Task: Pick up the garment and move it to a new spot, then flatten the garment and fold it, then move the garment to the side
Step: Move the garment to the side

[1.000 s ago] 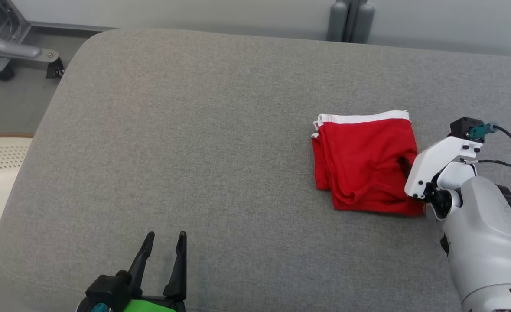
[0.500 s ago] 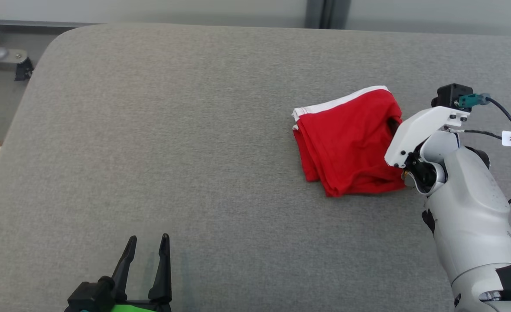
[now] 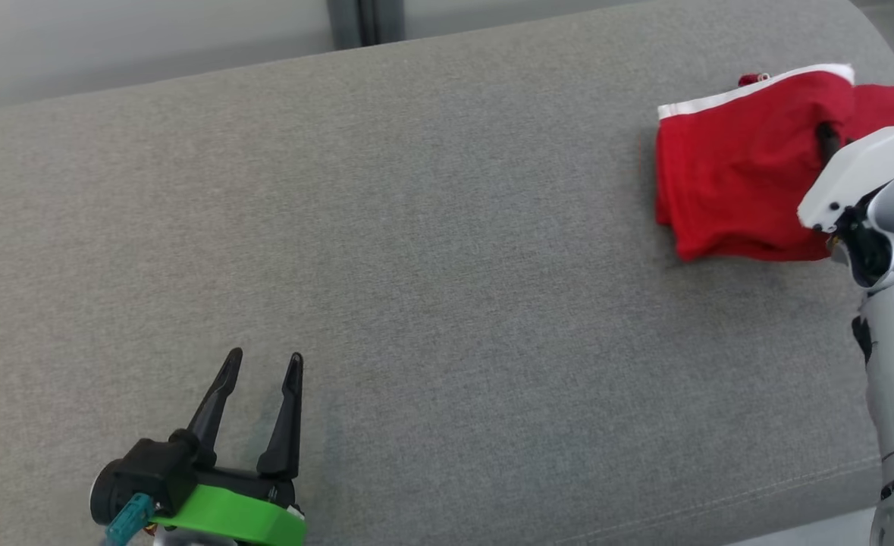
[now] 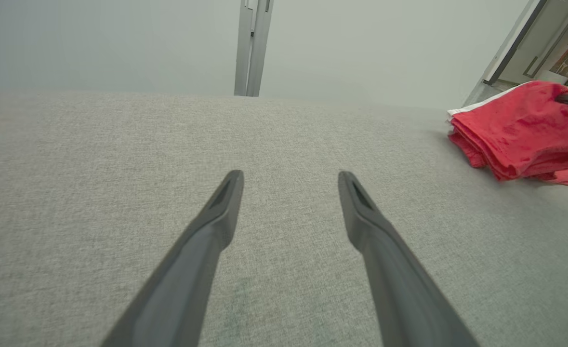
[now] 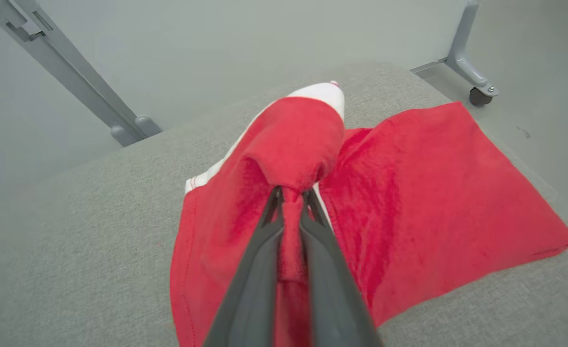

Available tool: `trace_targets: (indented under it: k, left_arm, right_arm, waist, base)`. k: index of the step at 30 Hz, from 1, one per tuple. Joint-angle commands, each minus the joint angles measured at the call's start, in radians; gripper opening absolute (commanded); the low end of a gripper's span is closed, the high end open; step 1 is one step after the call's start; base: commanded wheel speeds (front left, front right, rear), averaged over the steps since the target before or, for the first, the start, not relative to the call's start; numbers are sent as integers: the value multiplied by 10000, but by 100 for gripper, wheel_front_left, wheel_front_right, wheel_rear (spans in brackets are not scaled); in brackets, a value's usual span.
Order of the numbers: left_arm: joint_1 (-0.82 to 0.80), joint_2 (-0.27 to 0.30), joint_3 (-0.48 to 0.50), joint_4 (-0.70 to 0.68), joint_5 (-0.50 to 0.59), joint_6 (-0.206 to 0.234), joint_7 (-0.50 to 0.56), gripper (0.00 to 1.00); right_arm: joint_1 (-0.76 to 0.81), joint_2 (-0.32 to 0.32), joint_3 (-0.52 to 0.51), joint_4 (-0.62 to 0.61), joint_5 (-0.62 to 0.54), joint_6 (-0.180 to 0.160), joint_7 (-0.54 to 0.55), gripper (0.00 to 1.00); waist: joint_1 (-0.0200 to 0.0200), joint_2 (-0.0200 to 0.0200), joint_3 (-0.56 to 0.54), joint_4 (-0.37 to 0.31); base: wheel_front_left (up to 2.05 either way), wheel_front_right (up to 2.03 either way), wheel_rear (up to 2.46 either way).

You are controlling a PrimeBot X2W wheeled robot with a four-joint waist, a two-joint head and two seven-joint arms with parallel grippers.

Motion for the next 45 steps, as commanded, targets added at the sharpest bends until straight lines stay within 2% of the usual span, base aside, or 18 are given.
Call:
trace_targets:
  k: [1, 9, 15, 16, 20, 24, 30, 37, 40, 45]
  left_arm:
    - [-183, 166, -31, 48, -36, 16, -25, 100]
    - [-75, 408, 12, 138, -134, 16, -25, 100]
    - [-23, 479, 107, 135, -188, 16, -25, 100]
    - [-24, 489, 109, 130, -188, 16, -25, 100]
    - [-77, 498, 154, 144, -182, 16, -25, 100]
    - [-7, 361, 209, 175, -147, 16, -25, 100]
    - [303, -47, 487, 192, -82, 16, -25, 100]
    - [1107, -564, 1130, 276, 120, 16, -25, 100]
    - [1460, -698, 1416, 337, 257, 16, -25, 100]
    - [2028, -822, 2000, 483, 659, 46, -25, 100]
  right_arm:
    - [-366, -25, -145, -105, -228, -6, -84, 0]
    - [-1240, -214, -1216, -326, -1200, -4, 511, 0]
    - [-1194, -564, -1917, -614, -2194, -6, 916, 0]
    - [-1135, -637, -2026, -694, -2420, -6, 840, 98]
    - [-865, -757, -2233, -1023, -3424, -4, 524, 100]
    - [-559, -774, -1850, -1444, -4079, -7, -120, 100]
    - [269, -644, -487, -2257, -3360, -11, -1394, 100]
    - [2501, -576, 1240, -3622, -1997, -11, -2781, 100]
    - [3610, -575, 1552, -4088, -1764, -11, -3391, 100]
    - [5692, -137, 1870, -4484, -1283, -11, -4718, 100]
  waist:
    - [0, -1, 653, -492]
    - [0, -1, 1136, -3]
    - [0, -1, 1286, 172]
    - [0, -1, 1298, 180]
    - [0, -1, 1235, 181]
    - [0, -1, 918, 186]
    - [0, -1, 35, 386]
    - [0, -1, -1372, 930]
    - [0, -1, -1859, 1225]
    - [0, -1, -2453, 1753]
  base:
    - [0, 0, 0]
    - [0, 0, 0]
    - [0, 0, 0]
    - [0, 0, 0]
    - [0, 0, 0]
    - [0, 0, 0]
    - [0, 0, 0]
    - [0, 0, 0]
    - [0, 0, 0]
    - [0, 0, 0]
